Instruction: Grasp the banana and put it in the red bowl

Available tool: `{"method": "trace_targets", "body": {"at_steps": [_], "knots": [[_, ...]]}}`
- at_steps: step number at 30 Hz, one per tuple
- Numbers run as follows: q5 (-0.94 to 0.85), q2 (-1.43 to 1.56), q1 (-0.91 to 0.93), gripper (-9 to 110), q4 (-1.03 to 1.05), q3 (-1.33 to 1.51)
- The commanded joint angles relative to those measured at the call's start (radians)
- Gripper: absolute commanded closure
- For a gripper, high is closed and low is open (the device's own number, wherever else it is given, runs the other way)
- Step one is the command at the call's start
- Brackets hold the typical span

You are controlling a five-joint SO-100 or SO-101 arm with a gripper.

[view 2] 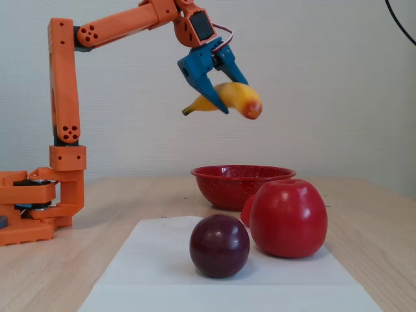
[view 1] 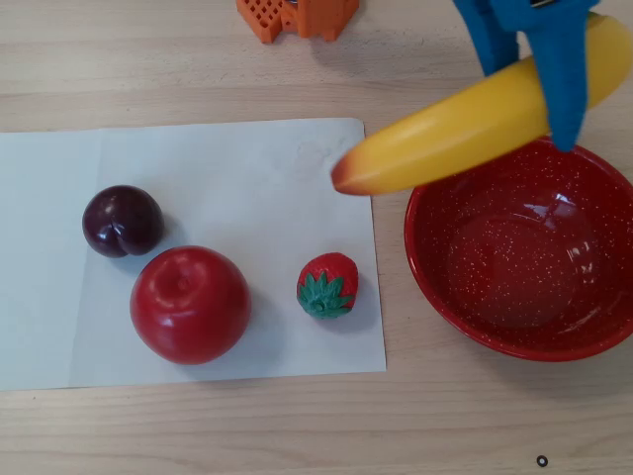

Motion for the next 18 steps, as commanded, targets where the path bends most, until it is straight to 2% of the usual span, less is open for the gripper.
{"method": "trace_targets", "body": {"at_steps": [1, 8, 14, 18], "knots": [[-0.009, 0.051, 0.026, 101, -0.110, -0.015], [0.032, 0.029, 0.055, 101, -0.379, 0.221], [0.034, -0.002, 0.078, 100, -0.497, 0.345], [0.040, -0.017, 0.092, 88, -0.525, 0.396]]}}
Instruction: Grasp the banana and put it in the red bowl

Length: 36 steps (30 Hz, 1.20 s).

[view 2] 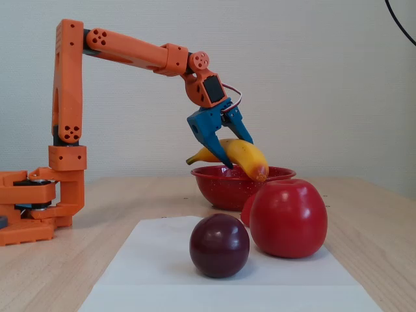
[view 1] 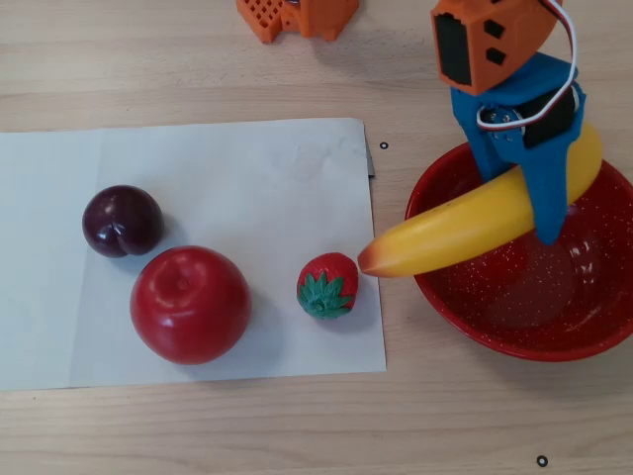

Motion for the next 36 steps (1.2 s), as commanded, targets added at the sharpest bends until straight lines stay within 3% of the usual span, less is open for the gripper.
{"method": "trace_targets", "body": {"at_steps": [1, 9, 16, 19, 25, 36], "knots": [[0.031, 0.060, 0.060, 85, -0.043, -0.043], [0.025, 0.041, 0.063, 72, 0.008, -0.072], [0.015, 0.025, 0.044, 69, 0.133, -0.186], [0.002, 0.021, 0.031, 75, 0.196, -0.261], [0.000, 0.028, -0.005, 101, 0.344, -0.402], [0.008, 0.133, -0.097, 101, 0.538, -0.479]]}}
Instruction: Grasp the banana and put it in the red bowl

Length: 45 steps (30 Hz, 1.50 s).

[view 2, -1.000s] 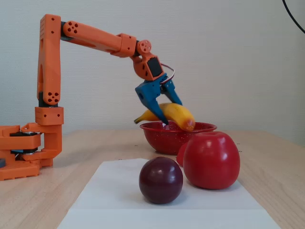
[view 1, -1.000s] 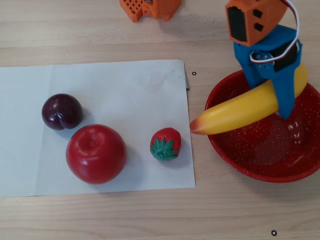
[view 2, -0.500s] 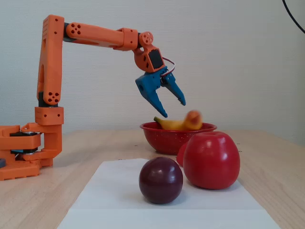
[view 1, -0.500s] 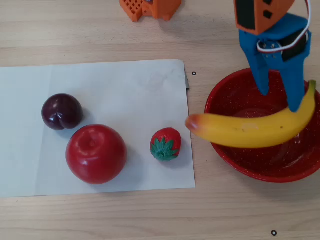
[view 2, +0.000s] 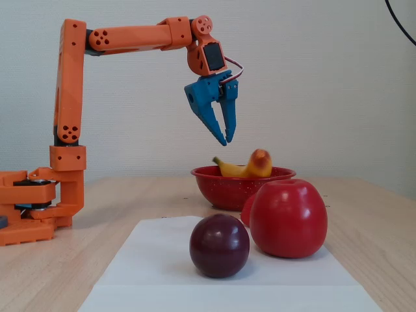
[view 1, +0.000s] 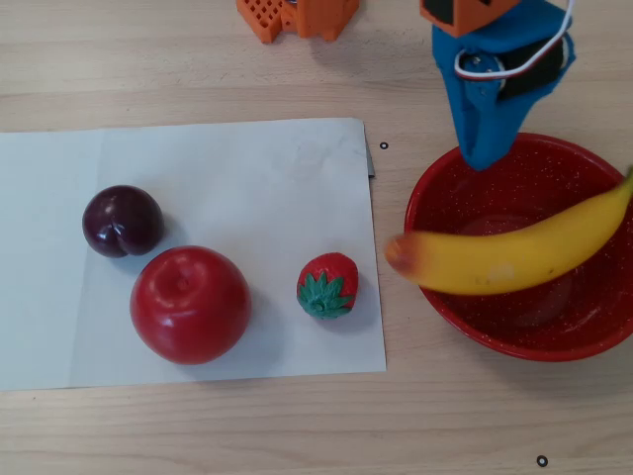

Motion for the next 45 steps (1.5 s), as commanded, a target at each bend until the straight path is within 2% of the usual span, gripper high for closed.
{"method": "trace_targets", "body": {"at_steps": [1, 12, 21, 36, 40, 45], "knots": [[0.014, 0.184, -0.043, 101, 0.028, -0.114], [0.026, 0.509, -0.196, 101, -0.008, 0.155], [0.071, 0.824, -0.296, 101, -0.290, 0.609], [-0.006, 1.282, -0.382, 101, -0.867, 1.313], [0.000, 1.442, -0.383, 101, -0.954, 1.485], [-0.002, 1.592, -0.394, 101, -0.959, 1.641]]}}
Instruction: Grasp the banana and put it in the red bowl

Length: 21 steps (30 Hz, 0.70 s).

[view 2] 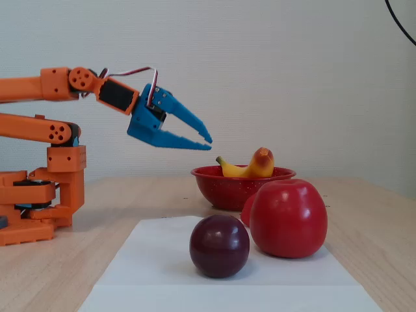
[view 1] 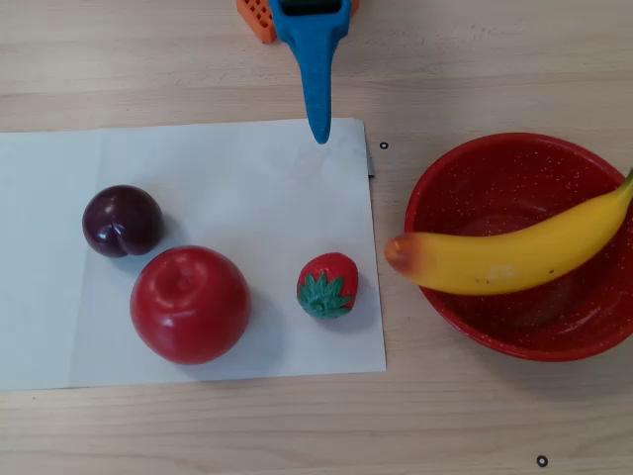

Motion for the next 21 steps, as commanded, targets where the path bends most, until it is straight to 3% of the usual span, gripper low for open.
{"method": "trace_targets", "body": {"at_steps": [1, 11, 21], "knots": [[-0.008, 0.086, -0.028, 101, -0.052, 0.005], [-0.026, 0.242, -0.035, 101, -0.138, 0.276], [-0.103, 0.244, -0.034, 101, 0.195, 0.276]]}}
